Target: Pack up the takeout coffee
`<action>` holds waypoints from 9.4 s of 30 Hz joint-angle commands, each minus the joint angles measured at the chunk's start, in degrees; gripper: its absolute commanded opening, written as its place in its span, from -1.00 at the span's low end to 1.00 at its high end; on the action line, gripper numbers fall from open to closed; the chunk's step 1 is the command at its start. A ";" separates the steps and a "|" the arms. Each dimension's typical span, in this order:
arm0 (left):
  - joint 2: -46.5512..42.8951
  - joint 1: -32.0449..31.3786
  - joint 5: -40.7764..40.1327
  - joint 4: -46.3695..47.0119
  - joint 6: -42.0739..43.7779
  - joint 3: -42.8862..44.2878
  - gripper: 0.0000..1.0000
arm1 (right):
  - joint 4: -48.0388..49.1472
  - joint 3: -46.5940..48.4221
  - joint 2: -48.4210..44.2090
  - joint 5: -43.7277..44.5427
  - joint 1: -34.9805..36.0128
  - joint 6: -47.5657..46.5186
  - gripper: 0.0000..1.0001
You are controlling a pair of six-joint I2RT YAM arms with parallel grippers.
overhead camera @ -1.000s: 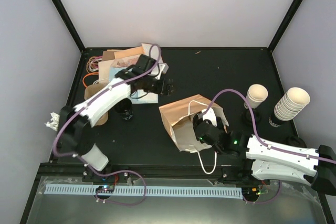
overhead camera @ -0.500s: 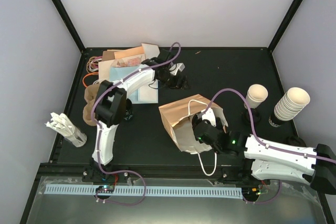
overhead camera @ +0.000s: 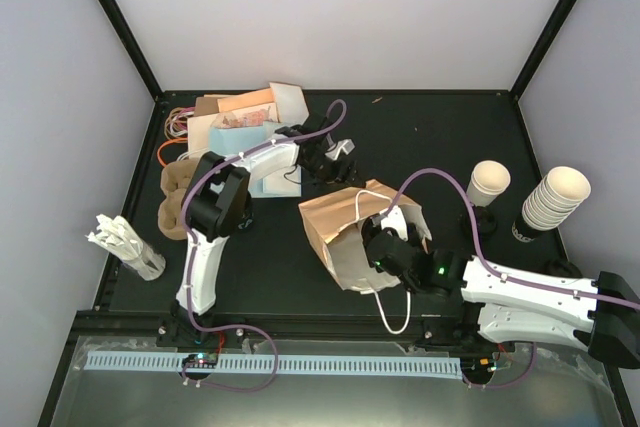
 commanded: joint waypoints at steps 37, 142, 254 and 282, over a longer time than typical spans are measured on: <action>-5.01 -0.59 7.39 5.42 -2.98 -9.05 0.63 | 11.08 -3.46 -3.55 5.41 0.20 -6.42 -0.11; -12.32 -0.52 11.68 6.01 -0.21 -12.54 0.97 | -31.77 26.19 15.89 -28.25 -17.01 -12.73 -0.09; -20.66 -2.27 -35.68 -9.66 0.52 14.91 -0.92 | -34.43 50.61 -1.44 -1.79 -20.90 -10.80 1.00; -37.36 -0.25 -27.65 -11.15 6.30 9.00 0.98 | -23.13 25.19 -16.36 -7.88 -20.88 -3.26 1.00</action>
